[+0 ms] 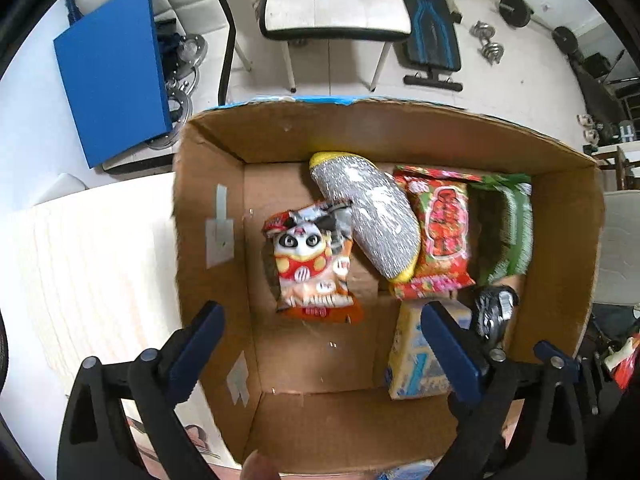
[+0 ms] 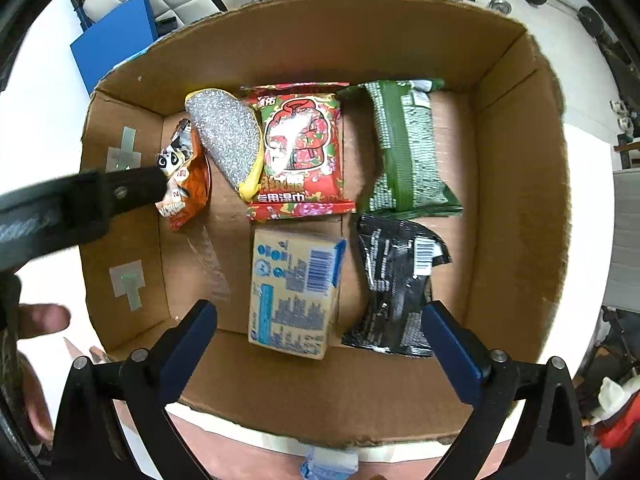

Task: Organize soft objects
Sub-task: 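Carry the panda bag and milk carton into the box and release both, then grasp the lilac sock with the left tool while the right tool grasps the blue packet, then carry the sock and blue packet into the box and release both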

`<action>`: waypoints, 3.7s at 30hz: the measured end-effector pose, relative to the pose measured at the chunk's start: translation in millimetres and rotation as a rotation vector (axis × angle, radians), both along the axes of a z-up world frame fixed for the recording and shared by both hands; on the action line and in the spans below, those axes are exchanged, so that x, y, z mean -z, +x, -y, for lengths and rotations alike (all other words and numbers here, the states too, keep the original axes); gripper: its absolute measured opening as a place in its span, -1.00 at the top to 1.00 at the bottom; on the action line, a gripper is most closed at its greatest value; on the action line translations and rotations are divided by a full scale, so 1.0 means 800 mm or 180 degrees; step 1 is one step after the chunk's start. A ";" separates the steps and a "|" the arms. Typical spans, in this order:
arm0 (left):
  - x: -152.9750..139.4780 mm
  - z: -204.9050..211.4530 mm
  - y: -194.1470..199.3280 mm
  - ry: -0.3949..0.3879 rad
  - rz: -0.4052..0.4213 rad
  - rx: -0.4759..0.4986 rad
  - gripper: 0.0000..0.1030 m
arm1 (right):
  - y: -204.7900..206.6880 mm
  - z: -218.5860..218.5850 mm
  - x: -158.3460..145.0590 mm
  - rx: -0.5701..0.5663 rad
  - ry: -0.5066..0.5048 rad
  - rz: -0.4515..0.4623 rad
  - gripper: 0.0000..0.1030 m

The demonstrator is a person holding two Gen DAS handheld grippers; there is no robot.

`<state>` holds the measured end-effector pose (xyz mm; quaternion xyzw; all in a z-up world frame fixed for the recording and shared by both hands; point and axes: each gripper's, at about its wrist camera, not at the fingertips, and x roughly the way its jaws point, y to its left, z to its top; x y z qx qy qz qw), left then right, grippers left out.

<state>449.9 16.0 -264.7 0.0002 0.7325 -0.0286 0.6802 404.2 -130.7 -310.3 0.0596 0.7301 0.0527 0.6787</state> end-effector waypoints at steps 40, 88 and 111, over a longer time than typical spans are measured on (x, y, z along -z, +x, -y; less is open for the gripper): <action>0.129 -0.121 -0.204 0.0345 -0.0096 0.0059 -0.19 | -0.366 0.004 0.144 0.0423 0.0343 -0.0683 -0.04; 0.150 -0.040 -0.384 -0.0062 -0.0189 -0.0283 0.02 | -0.369 0.017 0.109 -0.0222 0.0222 -0.0528 -0.38; 0.142 -0.012 -0.395 -0.0365 -0.0499 -0.0429 0.31 | -0.378 -0.034 0.110 -0.0567 -0.0115 -0.0364 0.31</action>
